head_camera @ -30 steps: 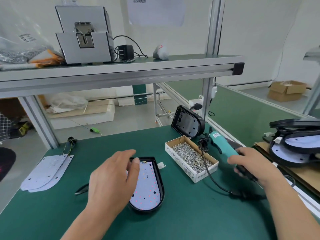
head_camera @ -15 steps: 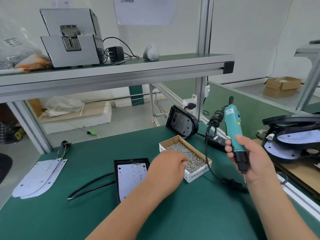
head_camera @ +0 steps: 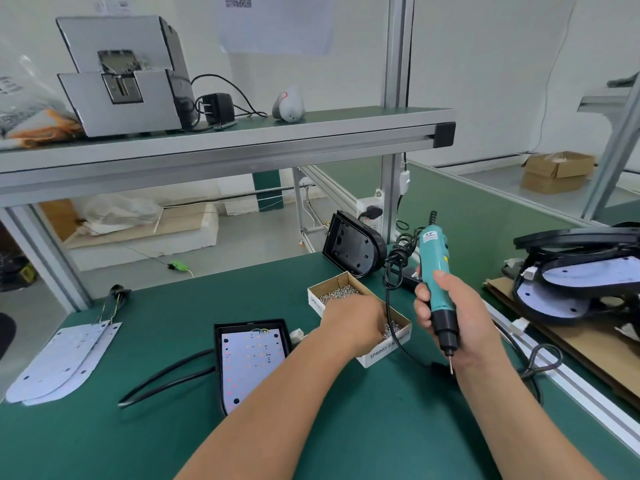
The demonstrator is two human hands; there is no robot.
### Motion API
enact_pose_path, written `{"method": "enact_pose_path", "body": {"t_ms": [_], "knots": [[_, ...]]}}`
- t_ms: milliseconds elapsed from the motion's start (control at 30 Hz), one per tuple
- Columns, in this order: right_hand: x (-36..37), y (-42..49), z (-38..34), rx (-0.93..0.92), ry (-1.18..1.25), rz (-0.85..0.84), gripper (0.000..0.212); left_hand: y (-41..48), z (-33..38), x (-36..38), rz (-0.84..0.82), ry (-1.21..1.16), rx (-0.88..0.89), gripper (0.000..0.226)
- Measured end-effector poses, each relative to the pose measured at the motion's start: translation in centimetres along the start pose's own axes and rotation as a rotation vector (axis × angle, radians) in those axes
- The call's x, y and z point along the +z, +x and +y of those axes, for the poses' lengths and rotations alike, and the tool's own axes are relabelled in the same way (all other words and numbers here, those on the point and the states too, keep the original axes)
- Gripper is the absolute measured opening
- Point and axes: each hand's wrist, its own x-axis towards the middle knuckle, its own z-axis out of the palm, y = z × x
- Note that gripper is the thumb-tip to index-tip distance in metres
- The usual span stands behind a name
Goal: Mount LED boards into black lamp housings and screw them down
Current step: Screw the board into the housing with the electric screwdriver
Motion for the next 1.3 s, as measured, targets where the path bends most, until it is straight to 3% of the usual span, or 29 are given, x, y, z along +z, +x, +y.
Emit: {"method": "enact_pose_path", "body": {"t_ms": [233,900,1000,1167,1300], "knots": [[-0.1,0.1,-0.2,-0.003,0.061,0.041,0.016,-0.6,-0.9,0.4,0.082,-0.127,0.000,0.017],[0.2,0.1,0.0,-0.035,0.063,0.081,0.017,-2.2,-1.4,0.3,0.215,-0.216,-0.007,0.019],[0.5,0.0,0.1,-0.040,0.093,0.111,0.017,-3.4,-1.8,-0.7,0.213,-0.537,-0.105,0.020],[0.8,-0.1,0.2,-0.060,0.163,0.119,0.012,-7.3,-2.6,-2.5,0.157,-1.553,-0.327,0.015],[1.6,-0.5,0.9,-0.095,0.132,0.061,0.010,-10.7,-4.6,-2.7,0.054,-1.854,-0.351,0.011]]}}
